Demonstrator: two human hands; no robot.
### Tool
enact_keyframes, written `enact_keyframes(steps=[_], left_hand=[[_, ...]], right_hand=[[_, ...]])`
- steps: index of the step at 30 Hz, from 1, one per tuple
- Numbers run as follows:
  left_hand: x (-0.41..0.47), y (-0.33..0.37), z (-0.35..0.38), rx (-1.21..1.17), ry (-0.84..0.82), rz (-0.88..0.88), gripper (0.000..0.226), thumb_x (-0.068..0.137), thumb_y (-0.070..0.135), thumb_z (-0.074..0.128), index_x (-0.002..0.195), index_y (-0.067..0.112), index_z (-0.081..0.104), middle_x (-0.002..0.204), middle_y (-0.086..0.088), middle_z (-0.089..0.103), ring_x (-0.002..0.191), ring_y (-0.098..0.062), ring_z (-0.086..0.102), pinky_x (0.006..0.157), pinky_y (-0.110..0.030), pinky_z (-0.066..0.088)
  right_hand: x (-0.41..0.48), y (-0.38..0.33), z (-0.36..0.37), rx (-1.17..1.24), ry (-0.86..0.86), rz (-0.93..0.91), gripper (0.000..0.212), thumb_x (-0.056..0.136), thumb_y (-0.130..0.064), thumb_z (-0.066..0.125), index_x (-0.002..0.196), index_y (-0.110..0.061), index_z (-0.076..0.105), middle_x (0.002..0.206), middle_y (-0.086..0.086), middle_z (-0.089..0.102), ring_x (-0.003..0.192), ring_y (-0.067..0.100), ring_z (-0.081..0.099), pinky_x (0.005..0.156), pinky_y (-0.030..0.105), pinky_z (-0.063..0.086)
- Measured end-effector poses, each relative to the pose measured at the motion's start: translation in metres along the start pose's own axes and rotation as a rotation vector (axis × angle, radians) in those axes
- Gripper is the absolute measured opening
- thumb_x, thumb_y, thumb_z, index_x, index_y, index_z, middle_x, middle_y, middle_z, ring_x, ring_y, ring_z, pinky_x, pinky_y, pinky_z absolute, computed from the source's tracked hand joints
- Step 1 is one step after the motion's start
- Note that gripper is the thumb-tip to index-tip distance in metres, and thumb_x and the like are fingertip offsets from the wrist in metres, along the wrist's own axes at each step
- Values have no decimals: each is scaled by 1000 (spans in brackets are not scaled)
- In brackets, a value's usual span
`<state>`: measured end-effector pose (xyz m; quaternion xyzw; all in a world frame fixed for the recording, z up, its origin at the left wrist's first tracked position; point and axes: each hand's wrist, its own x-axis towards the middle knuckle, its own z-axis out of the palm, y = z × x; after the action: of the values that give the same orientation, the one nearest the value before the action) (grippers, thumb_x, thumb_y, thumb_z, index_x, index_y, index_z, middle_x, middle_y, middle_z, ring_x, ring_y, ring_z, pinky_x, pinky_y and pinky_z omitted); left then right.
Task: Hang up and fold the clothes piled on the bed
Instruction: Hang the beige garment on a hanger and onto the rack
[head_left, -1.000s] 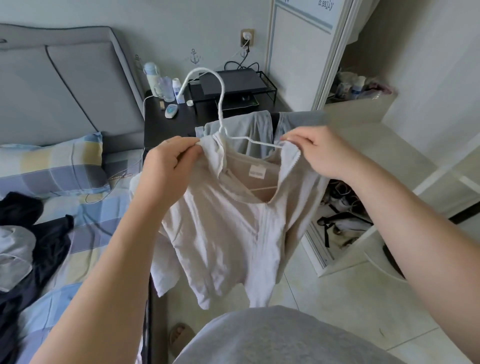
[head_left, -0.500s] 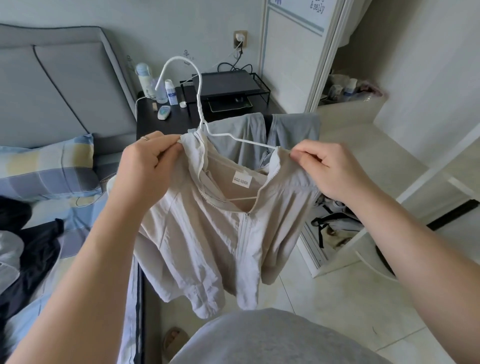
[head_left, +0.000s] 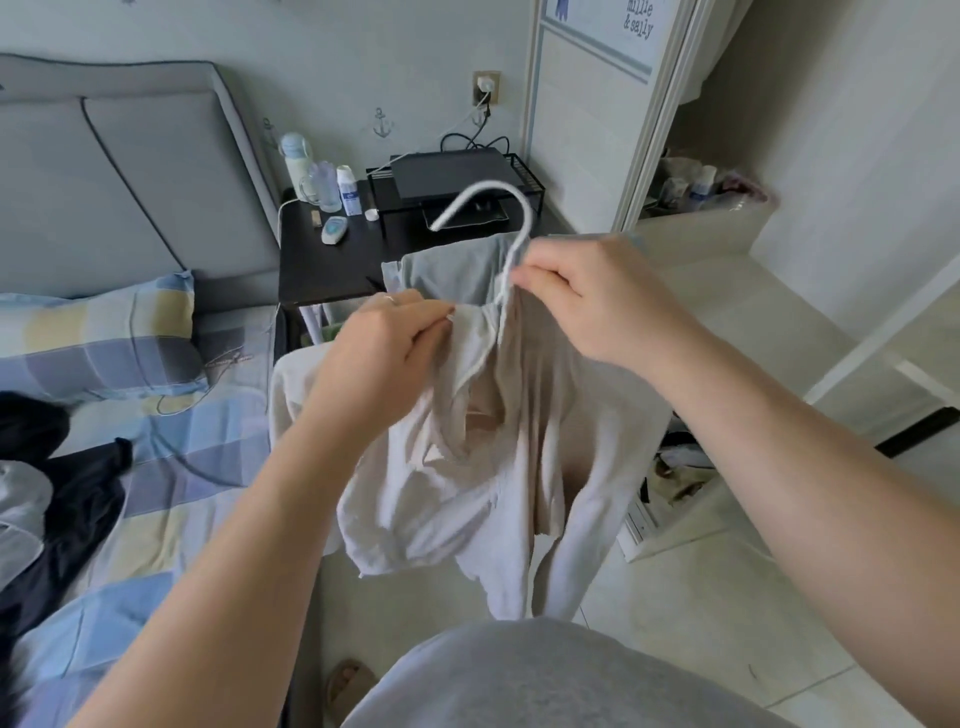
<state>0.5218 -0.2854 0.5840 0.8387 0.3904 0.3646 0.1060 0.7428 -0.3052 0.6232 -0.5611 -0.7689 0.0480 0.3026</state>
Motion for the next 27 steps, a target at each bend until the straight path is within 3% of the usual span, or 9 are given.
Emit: enact_keyframes(steps=[3,5,7,9,11,15,18,21,27], left_hand=[[1,-5,-5,-64,94,-51,22,99,1,53,82,1,67,67,10,45,66,-10,46,62,-25,34],[1,-12,-9,-87,131,-105,22,100,3,53,85,-3,68,68,-3,51,68,-20,50,64,-33,42],[-2,-17,-9,-107,135,-144,22,100,5,53,90,-1,71,73,-9,55,74,-27,52,68,-36,44],[-5,-16,-2,-105,130,-171,23,100,9,53,98,9,76,80,-1,59,84,-25,52,76,-29,43],[-7,-17,9,-58,181,-239,22,98,19,56,106,18,77,99,4,63,101,-28,52,89,-30,37],[-17,-32,16,77,280,-381,23,101,33,57,120,31,71,120,8,64,121,-24,46,104,-42,30],[-24,-57,4,25,227,-189,25,103,12,54,121,13,72,103,1,68,104,-19,57,97,-29,42],[-25,-64,-3,-30,187,-72,24,101,5,53,116,4,72,96,12,63,90,4,54,85,-8,39],[-27,-64,-8,-263,256,-333,24,100,14,49,98,25,70,79,28,63,77,8,55,70,-11,41]], right_hand=[[7,-13,8,274,126,-5,29,103,-26,53,78,-12,62,58,-11,50,57,6,47,60,19,38],[5,-10,9,370,14,6,27,104,-28,51,100,-10,70,75,-1,67,71,16,61,74,28,48],[4,-8,11,351,-165,33,26,103,-40,50,113,-24,68,76,6,68,68,24,62,68,36,50],[4,-11,18,324,-207,36,22,101,-42,53,95,-27,67,54,-7,47,49,10,41,53,31,35],[6,-16,24,315,-159,43,37,103,-32,54,72,-12,54,52,-5,36,48,7,31,55,31,29],[11,-11,19,297,-93,68,41,104,-22,53,75,8,55,56,-1,39,50,5,34,54,23,28],[9,-3,15,285,-73,104,39,103,-20,54,80,11,61,49,-12,41,48,2,39,52,15,28],[9,1,11,282,-90,98,36,102,-23,55,83,6,65,47,-17,44,45,1,40,50,13,30],[8,3,8,318,-115,52,19,102,-25,53,84,-19,56,61,-2,44,57,15,38,59,32,31]])
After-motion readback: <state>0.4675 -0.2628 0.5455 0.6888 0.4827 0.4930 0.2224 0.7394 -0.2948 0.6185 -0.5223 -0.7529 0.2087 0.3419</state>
